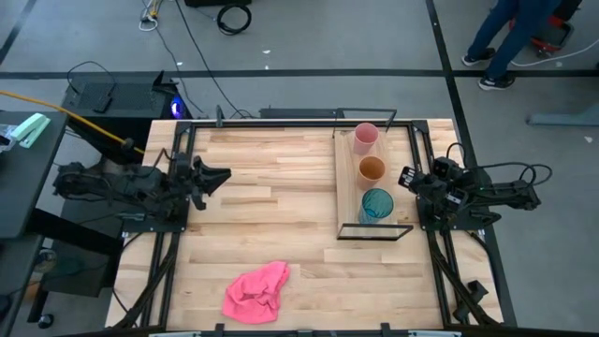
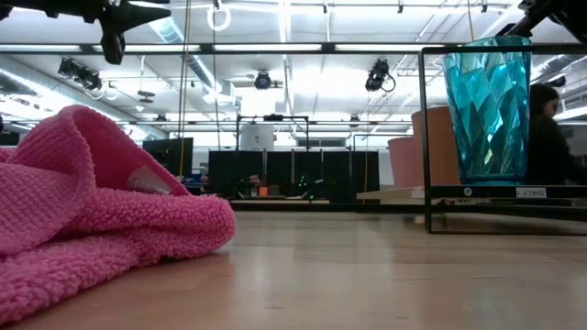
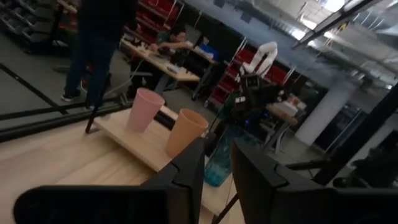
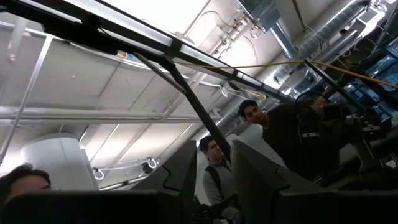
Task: Stack small to large cups/mugs on shelf
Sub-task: Return to Home Position
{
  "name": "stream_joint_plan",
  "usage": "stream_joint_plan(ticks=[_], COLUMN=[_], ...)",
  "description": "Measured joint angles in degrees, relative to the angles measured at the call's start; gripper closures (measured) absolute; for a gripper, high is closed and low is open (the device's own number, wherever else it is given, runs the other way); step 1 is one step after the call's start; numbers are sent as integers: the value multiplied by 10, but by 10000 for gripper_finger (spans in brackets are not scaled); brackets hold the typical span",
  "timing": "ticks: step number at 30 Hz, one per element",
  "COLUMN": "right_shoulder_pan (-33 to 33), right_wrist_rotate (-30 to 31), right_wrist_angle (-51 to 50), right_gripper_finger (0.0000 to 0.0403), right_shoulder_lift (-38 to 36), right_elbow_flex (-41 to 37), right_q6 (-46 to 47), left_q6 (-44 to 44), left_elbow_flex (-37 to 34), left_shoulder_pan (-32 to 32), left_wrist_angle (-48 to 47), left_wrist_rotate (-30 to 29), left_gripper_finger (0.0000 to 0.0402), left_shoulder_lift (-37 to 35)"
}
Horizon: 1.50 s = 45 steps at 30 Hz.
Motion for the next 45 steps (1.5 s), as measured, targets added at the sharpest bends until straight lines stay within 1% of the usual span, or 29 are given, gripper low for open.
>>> stream_joint_plan(ticks=[4,11,18,25,27,29,32,34,37,40,45], right_shoulder_pan=[0,0,0,0,0,0,0,0,0,0,0], right_wrist_rotate=[-2,-4,-4,-4,-4,-4,-4,-4,-4,-14,-21], right_wrist_angle=[0,0,0,0,0,0,0,-1,-3,-25,-116], right_gripper_finger=[295,295,295,295,295,295,295,295,295,295,295], right_shoulder_lift=[0,0,0,0,0,0,0,0,0,0,0], right_elbow_flex=[0,0,0,0,0,0,0,0,0,0,0], right_q6=[0,1,0,-5,-7,-9,-6,-1,0,-8,-46], left_q6=[11,45,27,13,14,28,60,72,63,58,63], left_elbow_flex=[0,0,0,-1,-24,-63,-114,-133,-159,-171,-172], left_shoulder_pan=[0,0,0,0,0,0,0,0,0,0,-1], left_wrist_angle=[3,4,-42,-40,2,68,178,215,204,204,162], left_wrist_rotate=[-3,-4,-10,-10,-9,-9,2,13,15,21,32], left_gripper_finger=[319,311,317,315,312,311,313,315,319,317,311], left_shoulder_lift=[-20,-83,-87,-68,-61,-61,-79,-93,-106,-108,-106])
